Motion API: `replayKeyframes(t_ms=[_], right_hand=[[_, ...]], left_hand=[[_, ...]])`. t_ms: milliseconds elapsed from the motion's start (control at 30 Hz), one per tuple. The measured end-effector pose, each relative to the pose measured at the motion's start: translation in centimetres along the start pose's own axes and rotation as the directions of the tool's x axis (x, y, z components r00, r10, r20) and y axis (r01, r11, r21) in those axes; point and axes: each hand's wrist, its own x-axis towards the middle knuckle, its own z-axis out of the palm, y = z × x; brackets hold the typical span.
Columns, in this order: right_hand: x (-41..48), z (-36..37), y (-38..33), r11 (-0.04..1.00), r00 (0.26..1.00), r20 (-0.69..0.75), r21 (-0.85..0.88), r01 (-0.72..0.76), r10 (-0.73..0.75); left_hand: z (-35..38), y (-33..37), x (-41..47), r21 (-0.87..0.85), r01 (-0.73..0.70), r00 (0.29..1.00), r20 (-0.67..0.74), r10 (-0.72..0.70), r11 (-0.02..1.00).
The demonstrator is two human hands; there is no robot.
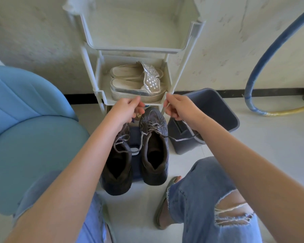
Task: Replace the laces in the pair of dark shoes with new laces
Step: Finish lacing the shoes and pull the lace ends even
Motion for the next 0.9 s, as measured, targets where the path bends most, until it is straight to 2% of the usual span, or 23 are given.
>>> replayKeyframes(t_ms=[100,233,300,367,433,533,600,700,833,900], right_hand=[[-0.9,-0.3,-4.0,0.979,0.989,-0.025,0.138,0.15,-0.148],[-2.8,-1.2,-9.1,0.909,0.943,-0.101,0.25,0.334,-0.318],[-3.6,-1.8,-11.3,0.865,0.904,-0.159,0.265,0.425,-0.396],[-4.1,-2.4,-13.0,0.848,0.865,-0.225,0.2,0.491,-0.448],[-4.6,-2.7,-13.7,0.858,0.842,-0.264,0.084,0.507,-0.471],[-5.2,-3.4,-13.5,0.867,0.821,-0.295,-0.061,0.494,-0.489],[-5.6,-4.1,-13.2,0.869,0.817,-0.304,-0.101,0.484,-0.49],[-6.4,-4.4,-13.1,0.853,0.808,-0.274,-0.14,0.504,-0.522],[-7.1,-4.0,-13.2,0.844,0.821,-0.255,0.029,0.535,-0.512],[-7.1,-4.0,-13.3,0.842,0.839,-0.244,0.126,0.524,-0.486]], left_hand=[[-0.1,3.4,-0.7,-0.108,-0.07,0.997,0.026,0.074,0.992],[0.1,8.1,-2.1,-0.195,-0.255,0.967,-0.079,0.244,0.947],[0.3,10.3,-3.2,-0.251,-0.354,0.932,-0.174,0.318,0.901],[0.5,12.0,-4.3,-0.337,-0.421,0.905,-0.211,0.369,0.842],[0.8,13.3,-5.3,-0.435,-0.432,0.902,-0.196,0.385,0.79],[1.3,13.8,-6.3,-0.422,-0.428,0.904,-0.198,0.379,0.8],[1.7,13.5,-6.8,-0.386,-0.435,0.9,-0.207,0.383,0.814],[2.2,13.5,-7.4,-0.432,-0.393,0.919,-0.174,0.352,0.812],[2.8,14.4,-8.3,-0.528,-0.361,0.932,-0.172,0.319,0.769],[3.2,14.9,-8.6,-0.502,-0.36,0.933,-0.183,0.31,0.786]])
